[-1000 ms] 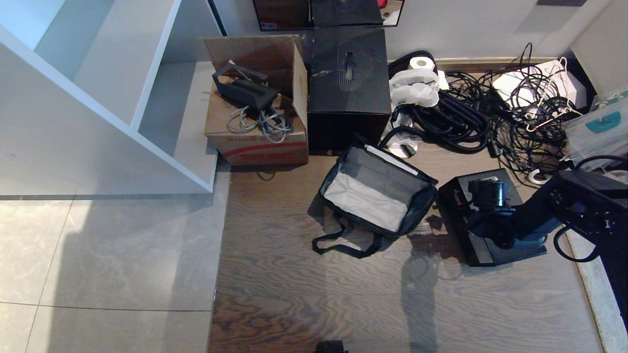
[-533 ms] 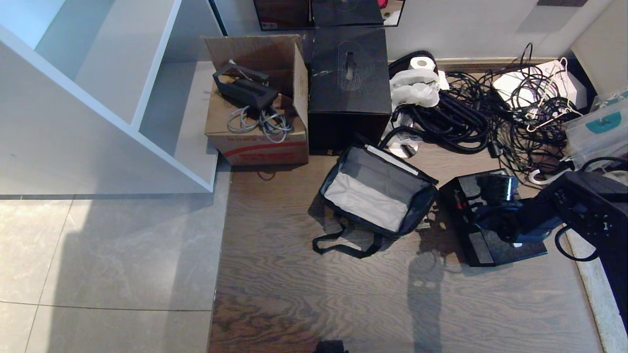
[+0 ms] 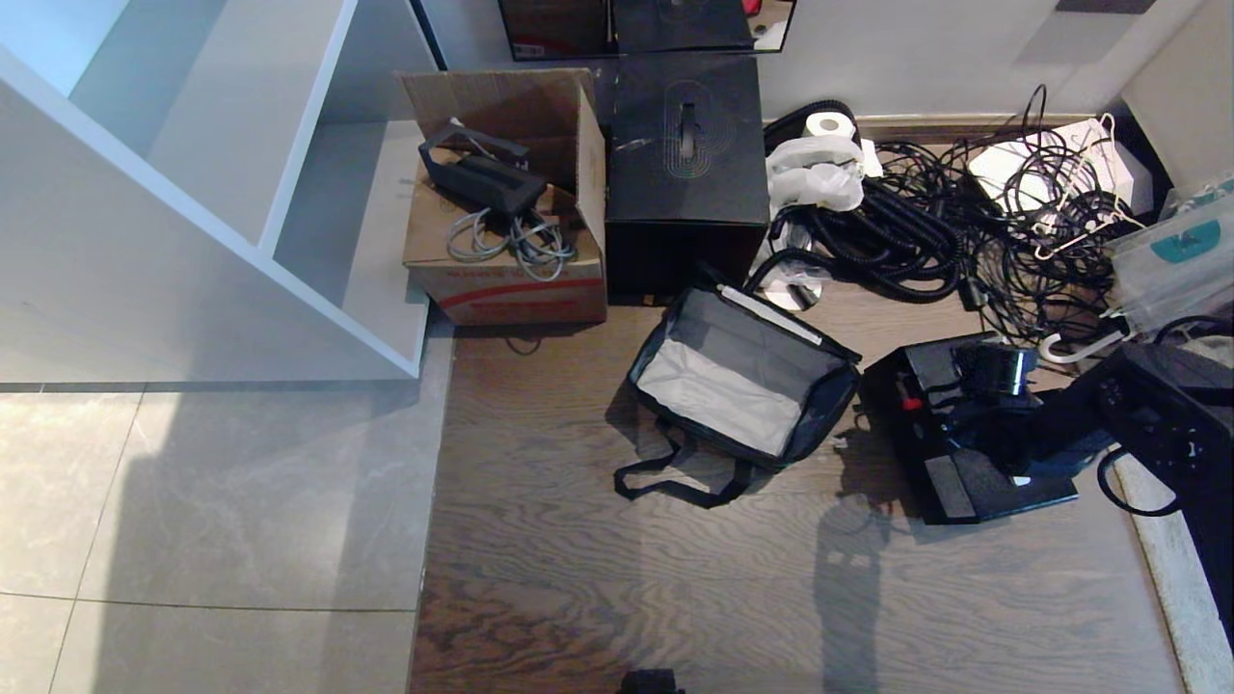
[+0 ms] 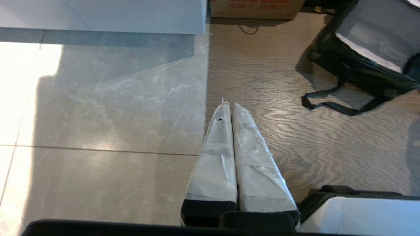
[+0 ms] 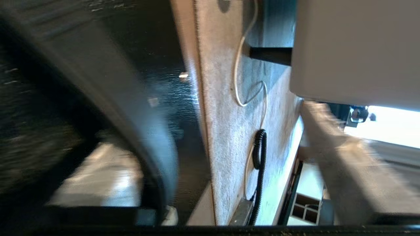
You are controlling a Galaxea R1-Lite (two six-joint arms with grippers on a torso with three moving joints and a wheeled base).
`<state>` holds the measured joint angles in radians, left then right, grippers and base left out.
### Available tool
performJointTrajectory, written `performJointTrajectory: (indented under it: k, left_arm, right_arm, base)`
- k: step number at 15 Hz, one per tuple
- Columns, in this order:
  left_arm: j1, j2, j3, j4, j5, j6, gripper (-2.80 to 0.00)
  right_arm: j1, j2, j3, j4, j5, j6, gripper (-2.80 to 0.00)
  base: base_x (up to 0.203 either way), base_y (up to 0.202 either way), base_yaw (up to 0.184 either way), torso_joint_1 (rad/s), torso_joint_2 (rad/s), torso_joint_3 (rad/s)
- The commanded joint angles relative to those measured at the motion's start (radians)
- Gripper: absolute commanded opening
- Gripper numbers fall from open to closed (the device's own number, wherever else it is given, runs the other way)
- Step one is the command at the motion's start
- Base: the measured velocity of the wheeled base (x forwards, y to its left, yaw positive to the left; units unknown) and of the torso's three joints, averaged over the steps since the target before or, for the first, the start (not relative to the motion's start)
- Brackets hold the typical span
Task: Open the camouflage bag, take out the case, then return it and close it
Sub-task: Grip the handle again
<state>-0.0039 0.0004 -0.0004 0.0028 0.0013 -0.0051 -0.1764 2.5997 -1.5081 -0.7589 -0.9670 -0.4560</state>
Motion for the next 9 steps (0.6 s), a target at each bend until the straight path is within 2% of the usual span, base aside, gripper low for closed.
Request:
performJointTrajectory:
  k: [1,9]
  left_arm:
    - [0.001,0.0,0.0,0.0,0.0,-0.001,-2.8]
    - [0.001,0.0,0.0,0.0,0.0,0.001,-2.8]
  right_arm:
    - [-0.002,0.015,-0.003,-0.004,-0.009,-0.001,-2.8]
    - [0.014,-0.054,0.051,-0.008,-0.008,0.002,-2.8]
  base:
    - [0.0,0.0,0.0,0.0,0.0,0.0]
    - [0.0,0.0,0.0,0.0,0.0,0.0]
